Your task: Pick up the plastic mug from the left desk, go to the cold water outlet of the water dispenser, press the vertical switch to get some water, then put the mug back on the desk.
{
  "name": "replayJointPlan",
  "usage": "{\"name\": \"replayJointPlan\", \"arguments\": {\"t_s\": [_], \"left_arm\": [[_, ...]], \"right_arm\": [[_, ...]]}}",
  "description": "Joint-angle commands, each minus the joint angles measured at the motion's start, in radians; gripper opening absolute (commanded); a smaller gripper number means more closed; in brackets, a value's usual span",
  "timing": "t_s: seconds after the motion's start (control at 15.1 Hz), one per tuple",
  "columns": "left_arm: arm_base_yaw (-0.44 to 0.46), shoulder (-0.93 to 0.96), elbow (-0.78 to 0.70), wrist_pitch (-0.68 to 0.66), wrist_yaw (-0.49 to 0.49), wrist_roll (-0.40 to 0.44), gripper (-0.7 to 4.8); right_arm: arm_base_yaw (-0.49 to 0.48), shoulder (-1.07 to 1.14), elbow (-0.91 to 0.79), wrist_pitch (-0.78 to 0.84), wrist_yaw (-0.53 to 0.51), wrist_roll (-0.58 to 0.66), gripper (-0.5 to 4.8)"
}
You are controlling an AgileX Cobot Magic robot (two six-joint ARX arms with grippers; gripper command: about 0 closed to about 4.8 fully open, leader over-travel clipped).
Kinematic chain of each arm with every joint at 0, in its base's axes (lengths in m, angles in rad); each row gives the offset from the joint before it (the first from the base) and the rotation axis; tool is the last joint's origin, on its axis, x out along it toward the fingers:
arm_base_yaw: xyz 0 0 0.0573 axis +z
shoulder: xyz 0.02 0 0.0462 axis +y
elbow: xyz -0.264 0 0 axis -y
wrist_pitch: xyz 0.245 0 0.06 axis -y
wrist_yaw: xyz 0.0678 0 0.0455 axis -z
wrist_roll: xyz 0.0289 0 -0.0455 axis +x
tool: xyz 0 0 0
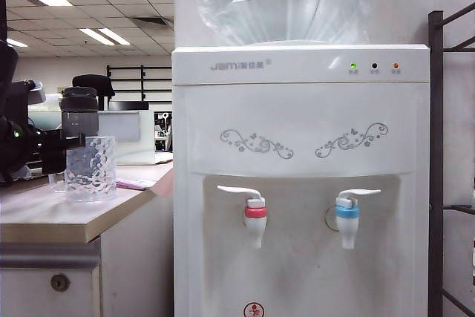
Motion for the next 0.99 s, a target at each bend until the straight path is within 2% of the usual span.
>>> {"name": "replayJointPlan", "arguments": {"t_s": [0.07,0.27,0.33,0.4,0.46,0.6,0.86,0.99], "left_arm": [[0.000,0.030,0.030,0.014,-0.014,0.005,2.41],[0.001,0.034,0.040,0.022,-0.025,0.005,2.41],[0.007,0.034,0.040,0.024,-0.058,0.007,2.41],[0.031,0.034,0.040,0.035,-0.051,0.035,2.41],[0.043,0.034,0.053,0.035,0.014,0.043,2.41],[0.043,0.072,0.100,0.036,0.062,0.091,2.41],[0.043,0.121,0.144,0.043,0.061,0.091,2.41],[0.043,0.170,0.233,0.023,0.082,0.092,2.41]], "right_arm": [[0.001,-0.001,0.004,0.019,0.004,-0.002,-0.01],[0.001,-0.001,0.004,0.019,0.004,-0.002,-0.01],[0.001,-0.001,0.004,0.018,0.004,-0.002,-0.01],[0.001,-0.001,0.004,0.018,0.004,-0.002,-0.01],[0.001,-0.001,0.003,0.018,0.004,-0.002,-0.01],[0.001,0.000,0.003,0.018,0.004,-0.001,-0.01],[0.001,0.000,0.003,0.018,0.004,-0.001,-0.01],[0.001,0.000,0.003,0.016,0.004,-0.001,-0.01]]}}
